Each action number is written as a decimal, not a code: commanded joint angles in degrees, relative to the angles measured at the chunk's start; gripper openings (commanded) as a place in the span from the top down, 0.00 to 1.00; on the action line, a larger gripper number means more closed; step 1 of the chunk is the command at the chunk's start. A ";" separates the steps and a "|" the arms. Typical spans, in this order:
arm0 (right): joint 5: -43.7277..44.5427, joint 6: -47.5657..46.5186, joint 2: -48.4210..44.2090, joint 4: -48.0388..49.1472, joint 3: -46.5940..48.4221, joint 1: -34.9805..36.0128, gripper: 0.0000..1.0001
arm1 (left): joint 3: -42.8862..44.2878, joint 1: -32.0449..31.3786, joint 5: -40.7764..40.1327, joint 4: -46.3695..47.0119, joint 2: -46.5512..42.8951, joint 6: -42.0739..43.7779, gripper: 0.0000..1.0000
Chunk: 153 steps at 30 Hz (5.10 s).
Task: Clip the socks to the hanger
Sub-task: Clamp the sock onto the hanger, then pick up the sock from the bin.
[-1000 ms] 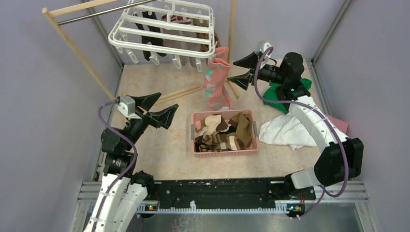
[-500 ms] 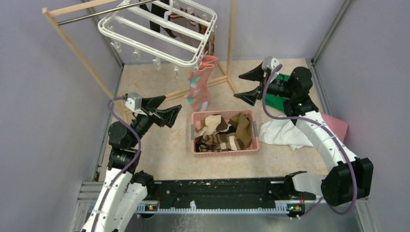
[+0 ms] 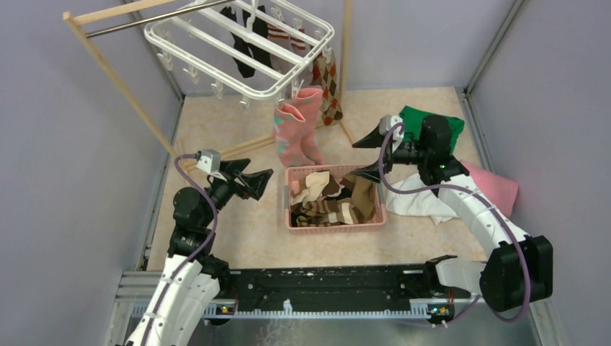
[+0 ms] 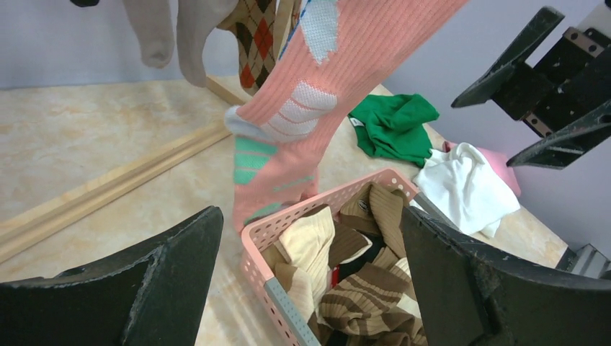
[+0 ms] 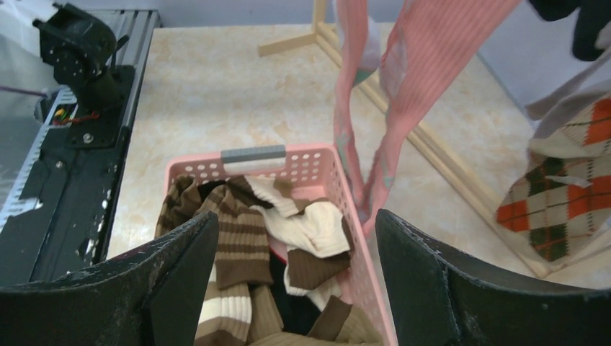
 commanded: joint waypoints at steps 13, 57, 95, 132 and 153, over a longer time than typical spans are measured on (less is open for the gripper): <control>1.79 -45.65 5.77 -41.20 2.74 9.34 0.25 | -7.42 0.32 -7.56 -0.70 -5.24 -3.10 0.01; 21.42 -37.24 23.41 -32.97 7.48 23.24 0.75 | -10.06 0.32 -10.00 -5.28 -13.40 -4.11 0.01; 7.93 -8.29 -7.27 6.49 7.63 6.08 1.00 | -1.32 0.24 24.69 20.24 2.80 -12.61 0.01; 0.59 -20.40 -11.84 4.15 3.35 13.80 1.00 | -1.64 -19.98 7.56 34.41 16.57 -9.85 0.01; -6.97 -22.24 -8.80 11.72 3.84 18.23 1.00 | 6.13 -20.07 21.05 48.51 30.00 -26.15 0.07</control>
